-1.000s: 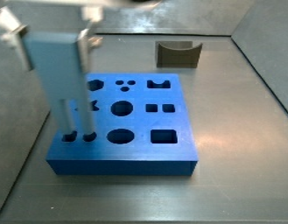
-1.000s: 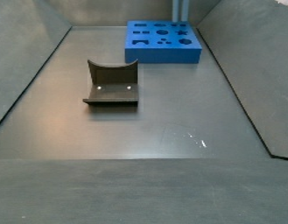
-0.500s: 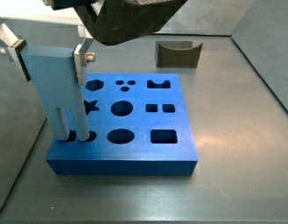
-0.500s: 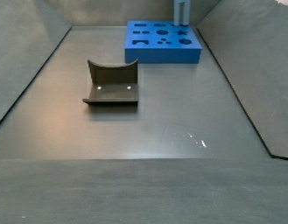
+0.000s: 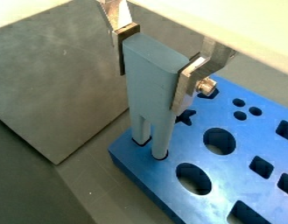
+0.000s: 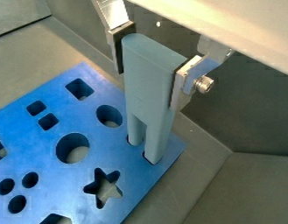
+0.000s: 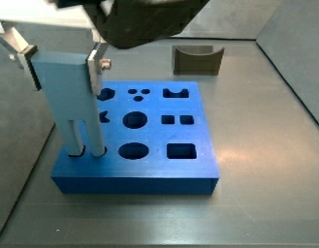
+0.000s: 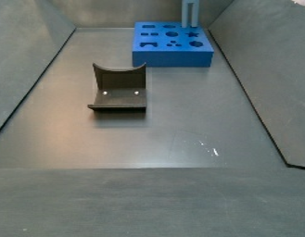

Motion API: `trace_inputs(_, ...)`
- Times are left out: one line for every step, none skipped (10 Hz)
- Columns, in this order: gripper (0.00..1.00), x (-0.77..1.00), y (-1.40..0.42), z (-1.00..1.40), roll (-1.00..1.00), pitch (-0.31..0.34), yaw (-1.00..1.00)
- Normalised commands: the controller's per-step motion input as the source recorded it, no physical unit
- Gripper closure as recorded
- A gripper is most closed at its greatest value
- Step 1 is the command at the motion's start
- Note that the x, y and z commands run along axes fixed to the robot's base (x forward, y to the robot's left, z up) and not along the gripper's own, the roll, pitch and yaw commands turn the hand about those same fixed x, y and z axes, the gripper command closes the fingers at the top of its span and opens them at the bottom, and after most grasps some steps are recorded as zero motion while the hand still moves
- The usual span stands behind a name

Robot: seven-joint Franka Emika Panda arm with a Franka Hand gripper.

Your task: Insert the square-circle object.

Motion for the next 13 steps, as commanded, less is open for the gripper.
trace_inputs(1.0,-0.02,0.0,-0.46,-0.06,-0.277,-0.13)
trace_inputs(1.0,-0.17,0.0,-0.48,-0.04,-0.377,-0.11)
trace_inputs(1.0,-0.17,0.0,-0.48,-0.03,-0.379,-0.1)
trace_inputs(1.0,-0.2,0.0,-0.37,-0.04,-0.436,-0.06)
trace_inputs(1.0,-0.02,-0.04,-0.42,0.12,-0.214,-0.06)
trace_inputs(1.0,0.0,-0.02,-0.5,0.17,-0.067,-0.01)
trace_inputs(1.0,0.05,-0.01,-0.45,0.23,0.0,0.0)
trace_inputs(1.0,0.07,-0.09,-0.39,0.32,0.03,0.0)
trace_inputs(1.0,0.17,-0.16,-0.42,0.39,0.066,0.0)
trace_inputs(1.0,0.17,-0.08,-0.42,0.27,0.076,0.0)
trace_inputs(1.0,0.0,0.0,-0.19,0.0,0.0,0.0)
trace_inputs(1.0,0.06,0.0,-0.01,0.0,0.019,0.0)
trace_inputs(1.0,0.0,-0.03,0.0,0.04,0.011,0.0)
